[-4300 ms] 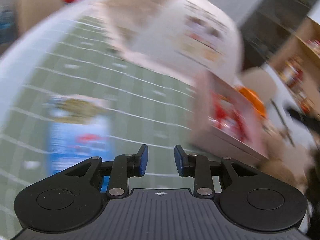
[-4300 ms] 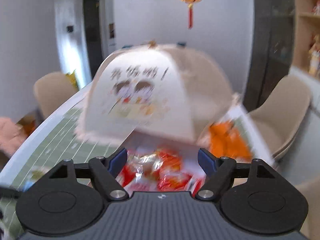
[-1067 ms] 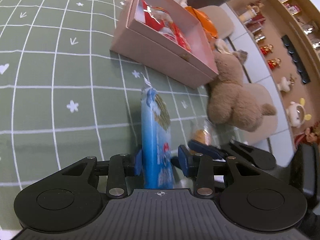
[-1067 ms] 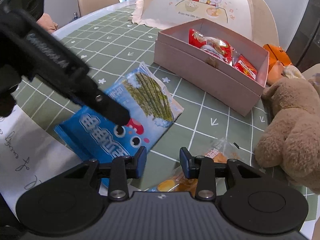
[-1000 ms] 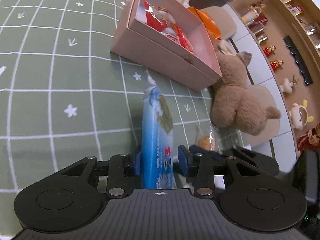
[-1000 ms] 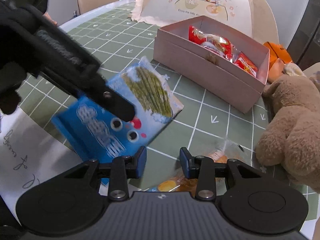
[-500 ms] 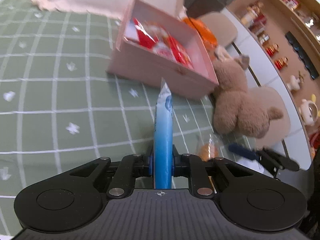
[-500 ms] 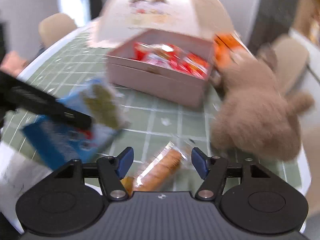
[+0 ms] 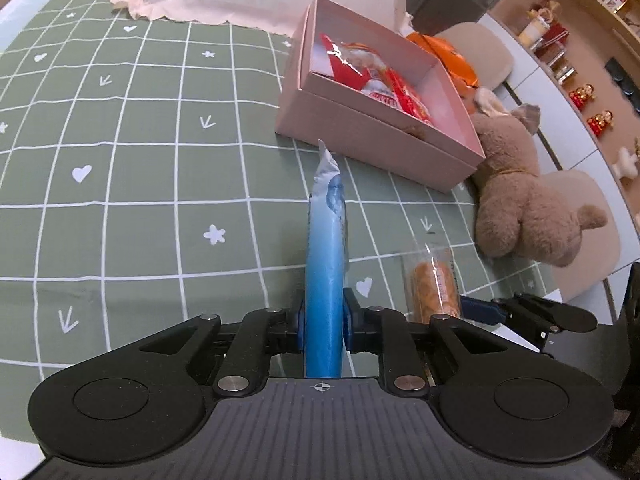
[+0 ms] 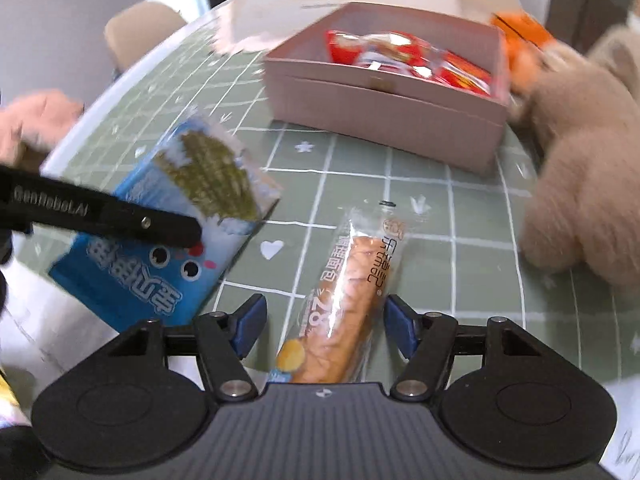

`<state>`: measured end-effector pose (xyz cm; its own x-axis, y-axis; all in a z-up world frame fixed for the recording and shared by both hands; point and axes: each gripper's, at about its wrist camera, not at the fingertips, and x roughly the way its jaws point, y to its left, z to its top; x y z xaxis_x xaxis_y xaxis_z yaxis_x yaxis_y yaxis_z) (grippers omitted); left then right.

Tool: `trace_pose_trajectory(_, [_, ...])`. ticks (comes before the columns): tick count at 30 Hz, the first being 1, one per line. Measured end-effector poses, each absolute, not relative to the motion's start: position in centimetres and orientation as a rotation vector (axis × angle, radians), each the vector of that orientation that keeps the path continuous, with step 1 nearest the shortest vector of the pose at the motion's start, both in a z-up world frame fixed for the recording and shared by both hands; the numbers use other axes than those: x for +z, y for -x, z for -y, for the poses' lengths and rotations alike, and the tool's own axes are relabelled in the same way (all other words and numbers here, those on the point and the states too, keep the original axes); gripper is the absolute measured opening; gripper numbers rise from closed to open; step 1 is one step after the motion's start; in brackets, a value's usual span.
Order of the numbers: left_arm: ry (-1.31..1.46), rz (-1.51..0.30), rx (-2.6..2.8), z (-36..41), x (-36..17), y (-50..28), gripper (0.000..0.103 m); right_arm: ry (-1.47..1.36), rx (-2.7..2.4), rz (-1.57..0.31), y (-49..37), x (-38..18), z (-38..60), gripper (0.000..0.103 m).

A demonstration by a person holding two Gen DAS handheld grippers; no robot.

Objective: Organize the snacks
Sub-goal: 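Grasp the clear-wrapped bread stick with the right tool while the left tool holds the seaweed packet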

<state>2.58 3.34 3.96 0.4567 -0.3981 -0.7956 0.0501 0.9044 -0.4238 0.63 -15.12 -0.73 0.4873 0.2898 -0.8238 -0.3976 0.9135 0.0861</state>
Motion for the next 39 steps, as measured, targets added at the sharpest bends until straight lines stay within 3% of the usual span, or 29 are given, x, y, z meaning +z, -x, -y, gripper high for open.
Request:
trace_pose_trajectory(6, [0.335, -1.064, -0.276, -2.8, 4.3, -2.6, 0.021, 0.203, 0.433, -0.956, -0.4, -1.5, 14.1, 0.092])
trace_pose_trajectory(7, [0.334, -1.064, -0.275, -2.8, 4.3, -2.6, 0.021, 0.205, 0.419, -0.956, -0.1, -1.6, 14.1, 0.101])
trace_pose_trajectory(13, [0.342, -1.068, -0.278, -3.0, 4.1, -2.7, 0.021, 0.184, 0.396, -0.991, -0.4, -1.7, 13.9, 0.103])
trace_pose_trajectory(15, [0.34, -1.072, -0.281, -3.0, 4.1, -2.8, 0.021, 0.185, 0.396, -0.976, -0.2, -1.6, 14.1, 0.094])
trace_pose_trajectory(19, [0.321, -1.092, -0.29, -2.6, 3.8, -2.9, 0.021, 0.201, 0.398, -0.944, 0.1, -0.6, 14.7, 0.039])
trace_pose_trajectory(20, [0.314, -1.097, -0.296, -2.3, 3.7, -3.0, 0.021, 0.191, 0.402, -0.958, -0.1, -0.4, 14.9, 0.035])
trace_pose_trajectory(32, [0.365, -1.08, -0.367, -1.4, 2.6, -4.2, 0.019, 0.064, 0.304, -0.912, -0.1, 3.6, 18.6, 0.03])
trace_pose_trajectory(39, [0.457, -0.958, -0.456, -1.6, 6.4, -4.5, 0.018, 0.035, 0.286, -0.85, 0.0, 6.0, 19.8, 0.03])
